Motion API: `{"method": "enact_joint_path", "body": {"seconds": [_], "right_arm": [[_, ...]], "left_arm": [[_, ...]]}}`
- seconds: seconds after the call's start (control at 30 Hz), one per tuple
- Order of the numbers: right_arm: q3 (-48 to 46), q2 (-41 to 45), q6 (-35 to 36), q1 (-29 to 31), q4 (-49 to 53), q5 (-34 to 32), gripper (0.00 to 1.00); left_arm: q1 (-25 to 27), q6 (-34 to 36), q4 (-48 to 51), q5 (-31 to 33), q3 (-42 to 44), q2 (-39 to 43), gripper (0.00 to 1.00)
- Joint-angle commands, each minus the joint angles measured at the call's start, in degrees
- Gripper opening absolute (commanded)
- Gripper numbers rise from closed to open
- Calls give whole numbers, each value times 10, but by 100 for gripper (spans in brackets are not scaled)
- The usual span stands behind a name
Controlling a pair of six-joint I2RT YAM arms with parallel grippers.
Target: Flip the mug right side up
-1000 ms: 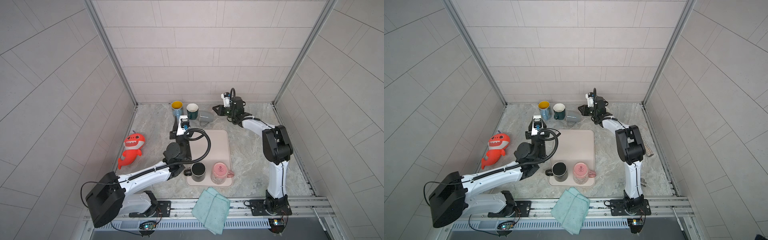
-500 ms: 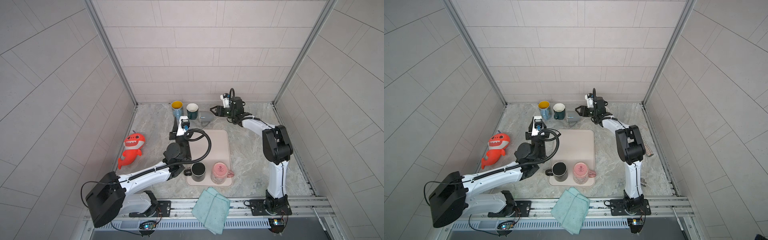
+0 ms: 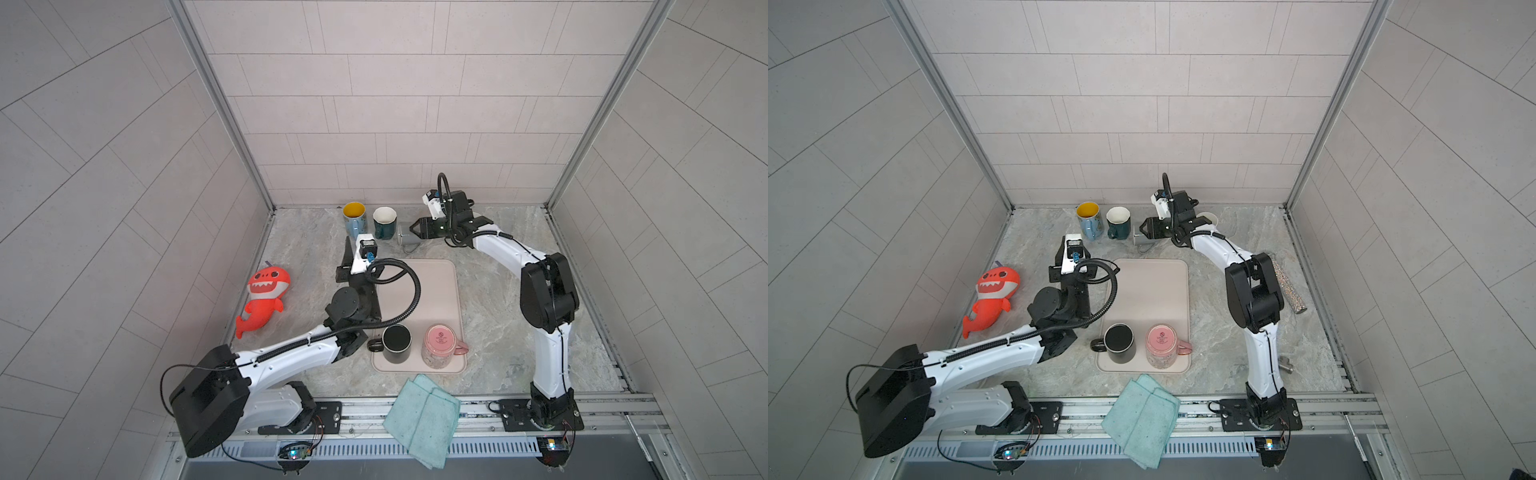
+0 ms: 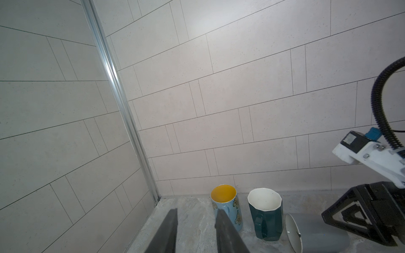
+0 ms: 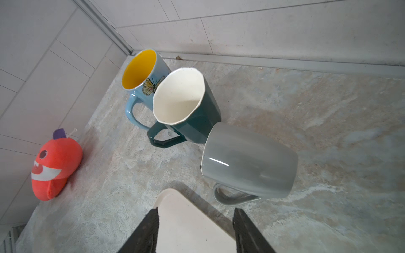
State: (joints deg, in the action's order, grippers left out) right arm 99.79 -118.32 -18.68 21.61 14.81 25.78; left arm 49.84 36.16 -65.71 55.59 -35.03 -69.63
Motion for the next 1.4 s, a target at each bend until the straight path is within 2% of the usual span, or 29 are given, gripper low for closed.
{"method": "enact_joint_path", "body": {"seconds": [0.0, 0.2, 0.33, 0.5, 0.6, 0.73, 0.83, 0.93, 1.03, 1.17, 1.37], "right_arm": [[49, -10, 31, 18, 114, -88, 58], [189, -66, 18, 51, 258, -189, 64], [281, -117, 3, 62, 340, -205, 67], [297, -126, -24, 68, 388, -240, 68], [297, -124, -31, 80, 397, -266, 69], [316, -135, -77, 93, 411, -296, 72], [326, -142, -108, 99, 414, -315, 79], [334, -145, -125, 105, 406, -329, 82], [380, -170, -136, 112, 425, -347, 85], [436, -210, -145, 118, 440, -361, 85], [457, -243, -158, 118, 432, -378, 85]], "left_arm": [[-5, 8, -11, 10, 11, 22, 33], [-10, 24, -18, 24, 16, 31, 33], [-10, 37, -29, 36, 16, 43, 34], [-11, 38, -5, 47, 10, 74, 33], [-10, 27, 35, 52, -2, 94, 33], [-11, 4, 91, 60, -17, 117, 35], [-11, -11, 125, 62, -22, 139, 35], [-11, -32, 153, 58, -23, 163, 35], [-10, -64, 207, 50, -30, 188, 35], [-10, -105, 275, 46, -39, 217, 35], [-9, -154, 346, 33, -47, 248, 35]]}}
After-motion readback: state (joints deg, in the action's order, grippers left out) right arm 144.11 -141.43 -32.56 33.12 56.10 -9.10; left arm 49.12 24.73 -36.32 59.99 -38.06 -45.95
